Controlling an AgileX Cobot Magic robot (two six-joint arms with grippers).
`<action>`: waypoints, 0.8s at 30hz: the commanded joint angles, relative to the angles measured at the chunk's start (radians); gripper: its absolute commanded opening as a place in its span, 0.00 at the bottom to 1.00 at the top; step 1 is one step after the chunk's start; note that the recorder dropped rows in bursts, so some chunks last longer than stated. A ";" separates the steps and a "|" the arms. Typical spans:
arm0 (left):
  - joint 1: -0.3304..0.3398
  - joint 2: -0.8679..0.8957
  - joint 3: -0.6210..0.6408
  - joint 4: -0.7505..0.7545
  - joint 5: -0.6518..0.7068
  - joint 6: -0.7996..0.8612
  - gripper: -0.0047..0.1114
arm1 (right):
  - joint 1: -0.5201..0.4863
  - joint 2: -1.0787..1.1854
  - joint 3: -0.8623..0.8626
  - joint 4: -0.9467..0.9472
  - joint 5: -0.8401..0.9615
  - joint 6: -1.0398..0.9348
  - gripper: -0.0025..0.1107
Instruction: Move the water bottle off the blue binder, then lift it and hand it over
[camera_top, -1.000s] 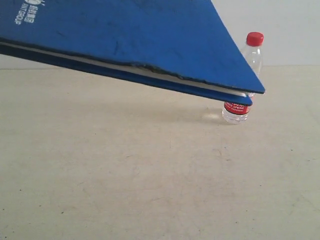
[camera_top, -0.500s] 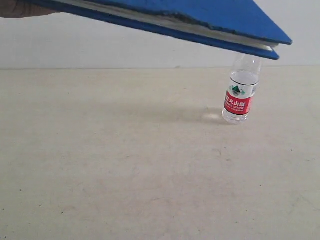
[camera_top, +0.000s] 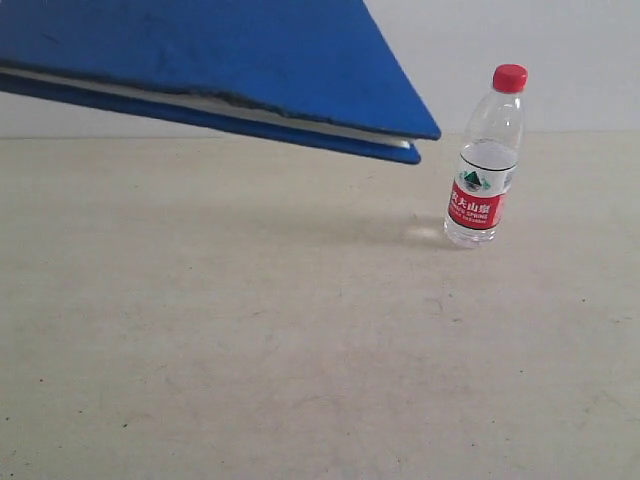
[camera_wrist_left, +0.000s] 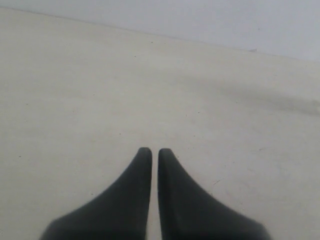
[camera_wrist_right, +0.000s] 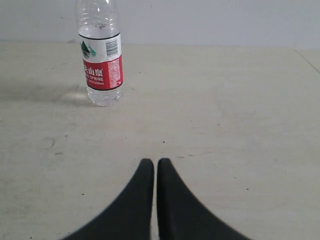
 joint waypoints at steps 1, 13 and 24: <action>-0.002 -0.003 0.004 0.010 0.016 -0.031 0.08 | -0.007 -0.002 0.000 0.000 -0.008 -0.001 0.02; -0.052 -0.003 0.004 0.112 -0.085 -0.022 0.08 | -0.007 -0.002 0.000 0.000 -0.008 -0.001 0.02; -0.072 -0.003 0.004 0.183 -0.058 -0.047 0.08 | -0.007 -0.002 0.000 0.000 -0.008 -0.001 0.02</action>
